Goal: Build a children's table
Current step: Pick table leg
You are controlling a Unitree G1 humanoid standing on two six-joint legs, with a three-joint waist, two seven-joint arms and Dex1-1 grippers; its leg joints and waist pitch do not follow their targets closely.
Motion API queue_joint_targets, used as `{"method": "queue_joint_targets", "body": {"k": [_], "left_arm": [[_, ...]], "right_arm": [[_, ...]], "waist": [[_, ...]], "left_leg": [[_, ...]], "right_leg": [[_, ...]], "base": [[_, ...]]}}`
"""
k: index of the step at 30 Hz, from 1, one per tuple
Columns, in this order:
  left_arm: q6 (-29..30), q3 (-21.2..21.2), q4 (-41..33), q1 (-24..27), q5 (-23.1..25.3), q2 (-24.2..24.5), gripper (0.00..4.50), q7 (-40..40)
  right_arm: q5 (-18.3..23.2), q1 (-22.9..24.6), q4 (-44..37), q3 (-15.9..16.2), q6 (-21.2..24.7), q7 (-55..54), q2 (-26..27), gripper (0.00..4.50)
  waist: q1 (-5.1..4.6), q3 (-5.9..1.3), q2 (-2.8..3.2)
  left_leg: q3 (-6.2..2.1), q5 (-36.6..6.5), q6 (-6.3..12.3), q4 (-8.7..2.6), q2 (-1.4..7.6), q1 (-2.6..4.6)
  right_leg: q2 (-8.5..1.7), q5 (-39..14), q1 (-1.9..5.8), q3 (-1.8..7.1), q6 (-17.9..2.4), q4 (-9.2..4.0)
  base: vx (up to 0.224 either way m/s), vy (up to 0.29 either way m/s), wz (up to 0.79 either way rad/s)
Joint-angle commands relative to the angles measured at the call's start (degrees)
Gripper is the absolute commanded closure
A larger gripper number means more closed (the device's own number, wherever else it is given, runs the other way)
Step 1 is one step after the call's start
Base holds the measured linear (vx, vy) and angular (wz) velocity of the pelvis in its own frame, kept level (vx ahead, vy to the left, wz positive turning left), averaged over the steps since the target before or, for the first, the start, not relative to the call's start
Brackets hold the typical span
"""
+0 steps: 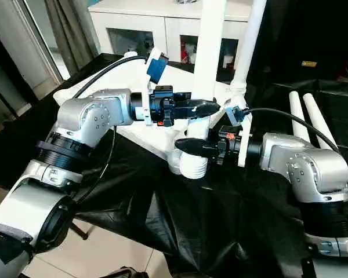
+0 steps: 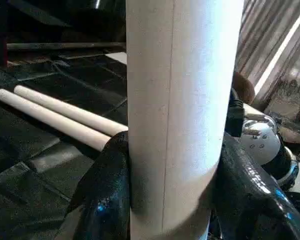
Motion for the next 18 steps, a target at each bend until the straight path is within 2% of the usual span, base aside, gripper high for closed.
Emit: {"method": "queue_joint_targets", "body": {"k": [1, 6, 11, 12, 13, 15, 18], "left_arm": [[-0.18, -0.13, -1.8, -0.47, -0.43, 0.04, 2.61, -1.56], [-0.14, -0.07, -1.76, -0.52, -0.39, -0.02, 2.61, -1.43], [-1.17, -0.14, -1.91, -0.11, 0.28, -0.02, 2.62, -0.76], [-1.03, -0.05, -1.91, 0.08, 0.4, -0.1, 2.06, -0.14], [-0.83, 0.09, -1.86, 0.19, 0.33, -0.18, 1.92, 0.17], [-0.46, 0.51, -1.86, 0.5, -0.23, -0.35, 1.92, 0.1], [-2.86, 2.54, -1.76, 1.47, -0.99, -1.56, 1.49, 1.75]], "right_arm": [[0.22, -0.48, -0.19, 0.18, 1.25, -0.27, -0.22, 2.08], [0.28, -0.44, -0.1, 0.07, 1.41, -0.55, -0.22, 2.48], [0.26, -0.14, -0.06, -0.15, 1.05, -1.53, 0.27, 2.52], [0.3, 0.01, -0.16, -0.44, 0.84, -1.9, 0.58, 2.52], [0.32, 0.09, -0.2, -0.65, 0.64, -2.15, 0.81, 2.52], [0.34, 0.2, -0.22, -1.12, 0.17, -2.66, 1.32, 2.52], [0.48, 0.5, -0.06, -2.85, -1.98, -4.19, 3.15, 2.55]], "waist": [[0.14, -4.89, -2.3], [0.14, -4.88, -2.29], [0.12, -4.87, -2.33], [0.1, -4.88, -2.35], [0.09, -4.85, -2.3], [0.09, -4.86, -2.32], [-0.05, -4.86, -2.27]], "left_leg": [[-1.44, -3.75, 6.28, -2.79, 2.58, 1.18], [-1.45, -3.99, 6.0, -2.81, 2.57, 1.18], [-1.43, -4.11, 5.89, -2.82, 2.53, 1.17], [-1.45, -3.99, 5.9, -2.82, 2.56, 1.16], [-1.46, -4.1, 5.87, -2.83, 2.56, 1.17], [-1.46, -3.94, 5.87, -2.84, 2.55, 1.17], [-1.4, -4.03, 5.9, -2.79, 2.5, 1.01]], "right_leg": [[-3.8, -13.51, 3.22, 2.0, -11.14, -3.98], [-3.86, -13.74, 3.26, 1.99, -11.12, -3.98], [-3.84, -14.08, 3.25, 2.0, -10.99, -4.04], [-3.85, -14.0, 3.23, 2.02, -10.96, -4.02], [-3.84, -14.16, 3.2, 1.98, -10.97, -4.03], [-3.85, -14.06, 3.2, 2.0, -10.97, -4.05], [-3.93, -13.75, 3.19, 2.01, -11.01, -4.14]], "base": [[0.0, 0.0, 0.0], [0.0, 0.0, 0.0], [0.0, 0.0, 0.0], [0.0, 0.0, 0.0], [0.0, 0.0, 0.0], [0.0, 0.0, 0.0], [0.0, 0.0, 0.0]]}}
